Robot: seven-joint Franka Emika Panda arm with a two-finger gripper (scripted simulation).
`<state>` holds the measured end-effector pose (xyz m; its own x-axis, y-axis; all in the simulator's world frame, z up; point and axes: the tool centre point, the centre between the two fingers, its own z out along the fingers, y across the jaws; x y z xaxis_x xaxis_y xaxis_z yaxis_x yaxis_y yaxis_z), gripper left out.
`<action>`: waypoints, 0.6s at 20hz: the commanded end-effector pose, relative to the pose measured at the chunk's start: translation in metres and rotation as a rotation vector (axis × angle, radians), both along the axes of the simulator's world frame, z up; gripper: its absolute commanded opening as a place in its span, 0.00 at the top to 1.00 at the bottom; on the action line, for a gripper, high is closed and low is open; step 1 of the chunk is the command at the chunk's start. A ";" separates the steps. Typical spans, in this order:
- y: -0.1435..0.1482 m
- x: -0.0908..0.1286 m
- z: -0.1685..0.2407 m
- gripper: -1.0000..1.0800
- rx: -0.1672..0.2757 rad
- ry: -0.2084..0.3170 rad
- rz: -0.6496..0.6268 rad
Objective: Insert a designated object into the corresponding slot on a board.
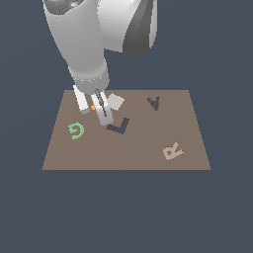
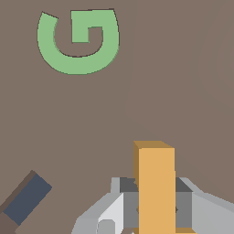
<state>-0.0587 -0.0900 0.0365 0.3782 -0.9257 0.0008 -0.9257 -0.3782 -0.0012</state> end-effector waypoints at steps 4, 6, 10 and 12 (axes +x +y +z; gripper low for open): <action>0.020 0.015 0.001 1.00 0.000 -0.001 -0.181; 0.027 0.021 0.002 1.00 0.000 -0.001 -0.246; 0.038 0.035 0.003 1.00 0.000 -0.001 -0.369; 0.042 0.041 0.003 1.00 0.000 -0.002 -0.424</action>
<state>-0.0228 -0.0512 0.0390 0.0091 -1.0000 0.0009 -1.0000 -0.0091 -0.0024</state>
